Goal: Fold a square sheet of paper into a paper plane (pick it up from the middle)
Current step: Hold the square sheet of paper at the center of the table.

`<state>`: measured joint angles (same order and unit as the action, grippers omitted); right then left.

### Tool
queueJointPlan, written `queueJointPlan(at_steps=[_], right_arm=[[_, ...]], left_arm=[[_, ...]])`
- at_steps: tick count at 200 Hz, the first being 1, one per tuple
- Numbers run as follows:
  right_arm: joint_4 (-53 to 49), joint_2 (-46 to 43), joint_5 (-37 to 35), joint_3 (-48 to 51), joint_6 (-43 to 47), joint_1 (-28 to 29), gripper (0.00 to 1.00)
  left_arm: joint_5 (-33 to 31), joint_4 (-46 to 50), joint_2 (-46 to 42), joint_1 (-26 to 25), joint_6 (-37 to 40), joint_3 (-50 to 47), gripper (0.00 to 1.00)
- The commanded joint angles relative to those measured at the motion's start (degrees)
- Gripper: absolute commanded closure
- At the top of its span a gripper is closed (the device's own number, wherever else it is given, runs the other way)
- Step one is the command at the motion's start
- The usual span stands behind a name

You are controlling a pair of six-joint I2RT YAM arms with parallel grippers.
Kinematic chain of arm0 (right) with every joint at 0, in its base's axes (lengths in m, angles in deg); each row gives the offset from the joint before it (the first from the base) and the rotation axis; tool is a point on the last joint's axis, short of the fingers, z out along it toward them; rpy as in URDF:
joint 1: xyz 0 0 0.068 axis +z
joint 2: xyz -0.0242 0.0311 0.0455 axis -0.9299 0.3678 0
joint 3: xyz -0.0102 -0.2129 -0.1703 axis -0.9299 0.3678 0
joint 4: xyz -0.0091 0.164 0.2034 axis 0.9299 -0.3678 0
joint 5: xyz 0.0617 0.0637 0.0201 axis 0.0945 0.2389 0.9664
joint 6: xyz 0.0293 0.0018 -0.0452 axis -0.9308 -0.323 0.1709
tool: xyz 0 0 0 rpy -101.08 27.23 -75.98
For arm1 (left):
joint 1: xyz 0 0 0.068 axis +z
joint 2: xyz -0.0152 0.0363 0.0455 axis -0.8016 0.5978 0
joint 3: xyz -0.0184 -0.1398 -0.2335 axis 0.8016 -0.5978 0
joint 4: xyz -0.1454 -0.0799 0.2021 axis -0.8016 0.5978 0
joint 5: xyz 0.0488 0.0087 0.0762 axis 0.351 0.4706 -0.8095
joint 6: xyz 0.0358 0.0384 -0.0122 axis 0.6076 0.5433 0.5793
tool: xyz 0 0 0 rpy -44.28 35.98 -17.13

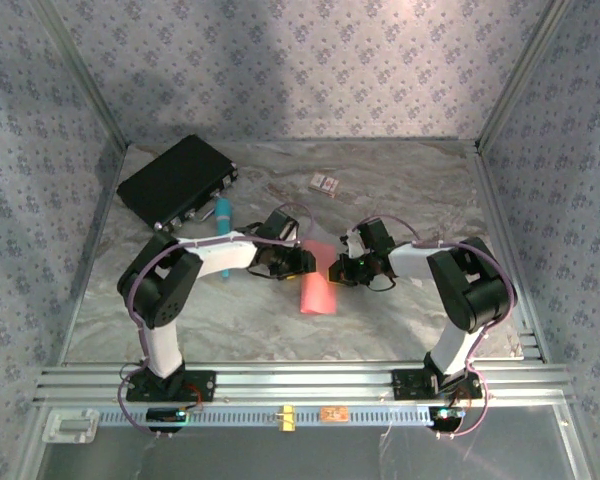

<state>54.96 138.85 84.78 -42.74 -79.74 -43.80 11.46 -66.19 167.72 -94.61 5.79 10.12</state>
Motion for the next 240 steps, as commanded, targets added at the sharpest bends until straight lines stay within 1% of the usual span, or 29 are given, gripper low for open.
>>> queueJointPlan(at_steps=[1,23,68,90,118,135,144,160,166,183,210,240], right_arm=[[-4.1,1.11,-3.17,0.53,0.45,-0.23,1.0],[-4.07,1.0,-3.25,0.56,0.39,-0.28,1.0],[-3.05,0.74,-2.92,1.15,-0.2,-0.32,1.0],[-0.21,0.25,-1.24,1.46,-1.52,-0.37,1.0],[0.1,-1.06,1.23,-0.81,-2.67,-1.04,0.94],[-0.94,-4.57,-0.26,-0.96,-2.86,-1.95,0.86],[-1.73,-6.99,-1.61,-0.63,-2.82,-2.52,0.84],[-4.35,-11.53,-6.33,0.45,-2.69,-3.79,0.82],[-5.41,-13.36,-8.7,1.27,-2.96,-4.5,0.82],[-6.29,-17.2,-11.4,3.74,-4.14,-6.66,0.82],[-5.81,-21.06,-12.69,7.43,-5.64,-9.45,0.82],[-6.89,-22.03,-11.97,7.62,-4.98,-10.07,0.82]], left_arm=[[2.34,-2.34,-1.8,-1.14,-1.67,-0.89,0.51],[1.27,0.61,-0.55,-0.63,-0.98,-0.11,0.54],[1.71,0.69,-0.24,-0.57,-0.39,-0.21,0.59],[-0.29,3.8,0.84,-1.14,0.83,1.16,0.6],[-2.33,8.71,4.11,-1.56,2.46,3.44,0.63],[-3.37,9.44,4.35,-1.55,2.24,3.35,0.63],[-3.35,9.49,4.35,-1.53,2.25,3.36,0.63],[-3.39,9.74,4.5,-1.57,2.33,3.73,0.63],[-3.49,10.04,4.61,-1.57,2.28,3.92,0.63],[-3.63,10.24,4.95,-1.61,2.3,4.18,0.62],[-4.1,11.52,5.59,-1.7,2.27,5.03,0.62],[-5.35,13.16,6.27,-1.79,2.6,5.84,0.62]])
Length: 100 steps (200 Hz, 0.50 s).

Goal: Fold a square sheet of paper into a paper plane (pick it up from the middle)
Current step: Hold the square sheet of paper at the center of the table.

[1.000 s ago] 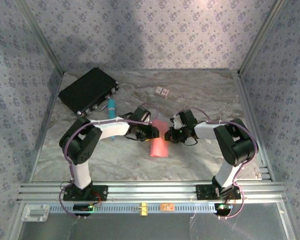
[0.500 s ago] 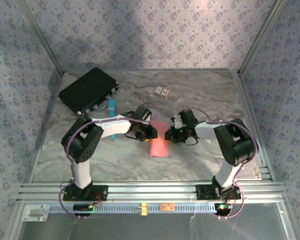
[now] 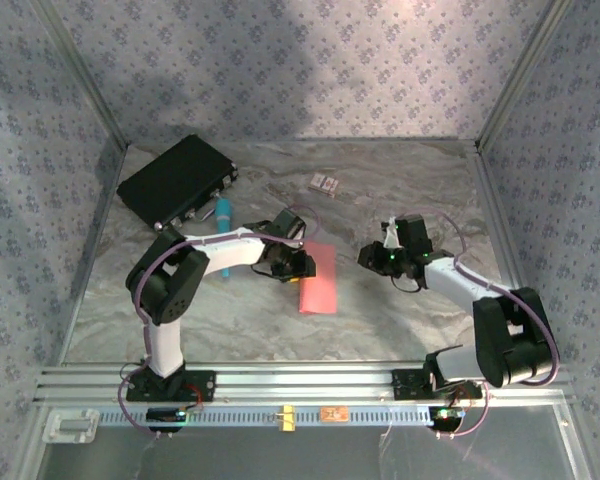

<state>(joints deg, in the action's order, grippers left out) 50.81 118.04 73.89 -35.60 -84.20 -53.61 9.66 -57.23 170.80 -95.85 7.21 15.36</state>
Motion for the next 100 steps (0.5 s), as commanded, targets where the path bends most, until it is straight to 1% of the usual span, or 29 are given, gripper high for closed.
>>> queueJointPlan(at_steps=[1,100], right_arm=[[-2.77,-1.23,-1.07,0.44,-0.5,-0.24,0.82],[-2.15,-1.49,-0.8,0.87,-0.98,0.38,0.81]], left_arm=[[-3.64,4.28,3.19,-0.52,1.18,0.62,0.62],[-5.29,6.73,5.03,-0.91,0.71,2.14,0.62]])
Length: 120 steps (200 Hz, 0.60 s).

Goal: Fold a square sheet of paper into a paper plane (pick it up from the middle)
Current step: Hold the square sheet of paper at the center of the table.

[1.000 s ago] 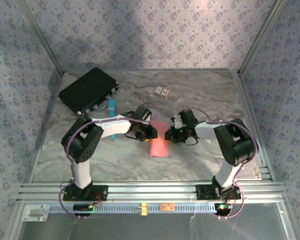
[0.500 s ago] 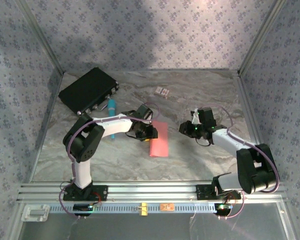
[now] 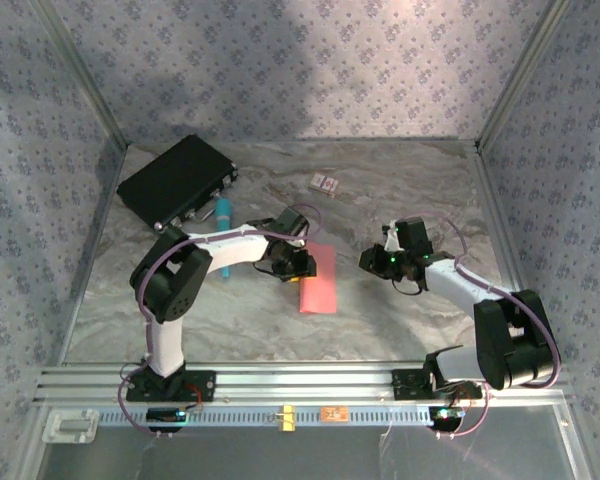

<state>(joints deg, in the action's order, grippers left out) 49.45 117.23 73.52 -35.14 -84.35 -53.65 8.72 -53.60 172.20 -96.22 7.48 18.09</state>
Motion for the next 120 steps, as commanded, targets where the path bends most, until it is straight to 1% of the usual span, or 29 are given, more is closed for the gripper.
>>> queueJointPlan(at_steps=[1,120], right_arm=[[-0.77,-0.68,-0.43,0.41,-0.83,0.39,0.81],[-0.05,0.47,-0.67,0.28,-1.04,1.57,0.81]], left_arm=[[-4.35,3.06,3.68,-0.51,0.42,-0.59,0.62],[-4.7,4.02,5.04,-1.14,-0.14,0.15,0.62]])
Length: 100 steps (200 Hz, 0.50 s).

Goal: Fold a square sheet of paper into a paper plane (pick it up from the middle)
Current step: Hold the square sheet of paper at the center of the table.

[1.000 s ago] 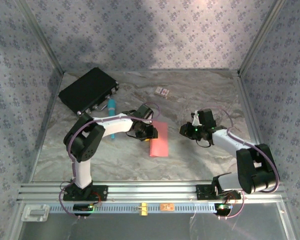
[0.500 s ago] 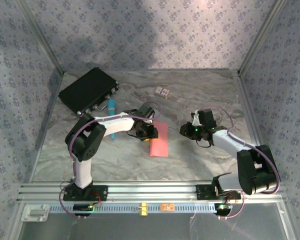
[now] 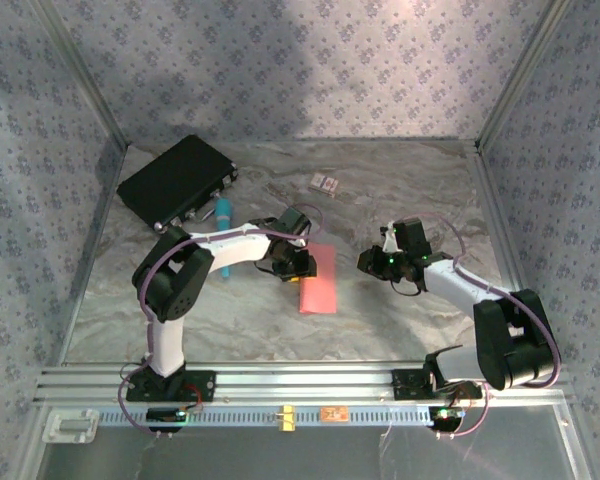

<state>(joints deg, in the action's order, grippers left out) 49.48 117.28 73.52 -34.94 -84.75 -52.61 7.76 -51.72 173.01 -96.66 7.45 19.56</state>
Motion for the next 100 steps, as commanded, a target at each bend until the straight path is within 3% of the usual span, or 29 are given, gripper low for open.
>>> queueJointPlan(at_steps=[1,100], right_arm=[[-0.11,0.42,-0.68,0.05,-0.68,0.49,0.81],[-0.02,1.03,-0.78,-0.23,-0.84,1.19,0.8]], left_arm=[[-3.79,2.17,4.24,-0.72,-0.11,-1.34,0.62],[-4.75,2.5,4.51,-0.74,-1.7,-1.55,0.61]])
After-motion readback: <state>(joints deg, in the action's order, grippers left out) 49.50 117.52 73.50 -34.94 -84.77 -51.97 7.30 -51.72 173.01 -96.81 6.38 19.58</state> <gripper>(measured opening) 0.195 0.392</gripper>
